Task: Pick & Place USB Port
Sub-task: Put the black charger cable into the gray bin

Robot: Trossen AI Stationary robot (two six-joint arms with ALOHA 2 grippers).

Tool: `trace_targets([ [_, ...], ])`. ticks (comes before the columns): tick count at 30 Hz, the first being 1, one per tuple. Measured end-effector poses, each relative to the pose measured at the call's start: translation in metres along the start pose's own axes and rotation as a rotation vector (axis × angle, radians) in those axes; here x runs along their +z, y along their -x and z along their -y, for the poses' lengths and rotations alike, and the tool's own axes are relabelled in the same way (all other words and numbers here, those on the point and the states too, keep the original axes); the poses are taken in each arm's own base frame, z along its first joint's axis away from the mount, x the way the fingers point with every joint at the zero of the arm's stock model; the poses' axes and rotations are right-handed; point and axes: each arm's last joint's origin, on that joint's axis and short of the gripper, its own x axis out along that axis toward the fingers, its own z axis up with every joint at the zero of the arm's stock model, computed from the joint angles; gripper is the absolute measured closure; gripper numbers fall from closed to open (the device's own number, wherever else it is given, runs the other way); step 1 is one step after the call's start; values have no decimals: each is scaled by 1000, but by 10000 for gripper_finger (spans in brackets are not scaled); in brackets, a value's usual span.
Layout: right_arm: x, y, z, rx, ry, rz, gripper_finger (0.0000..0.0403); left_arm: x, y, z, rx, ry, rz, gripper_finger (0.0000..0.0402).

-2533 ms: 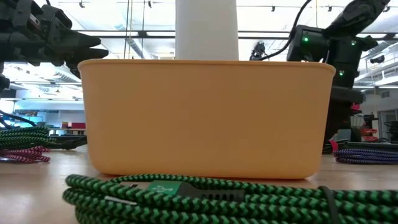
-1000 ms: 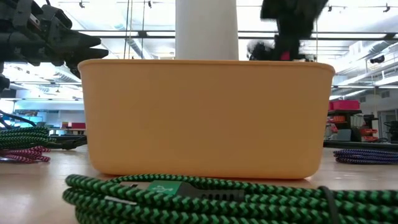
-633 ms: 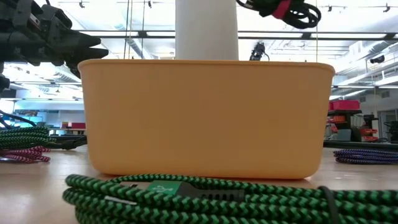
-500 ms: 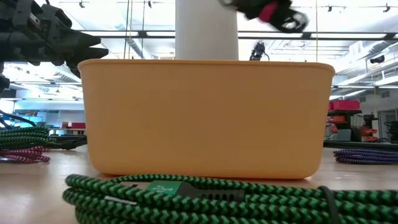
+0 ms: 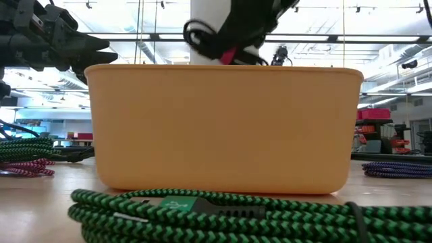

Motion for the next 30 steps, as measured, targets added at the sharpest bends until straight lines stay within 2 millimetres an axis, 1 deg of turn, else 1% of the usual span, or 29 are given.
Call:
trace_targets([
  [4, -7, -18, 4, -25, -5, -41, 357, 0, 0, 0, 0, 0, 0, 220],
  [7, -10, -25, 8, -38, -9, -60, 357, 0, 0, 0, 0, 0, 0, 220],
  [15, -11, -28, 17, -75, -35, -64, 357, 0, 0, 0, 1, 0, -4, 220],
  [24, -20, -33, 21, -75, -38, -90, 356, 0, 0, 0, 1, 0, -5, 220],
  [26, -21, -33, 21, -76, -37, -92, 327, 0, 0, 0, 1, 0, -5, 220],
  [30, -24, -35, 21, -86, -34, -80, 234, 0, 0, 0, 1, 0, -5, 220],
])
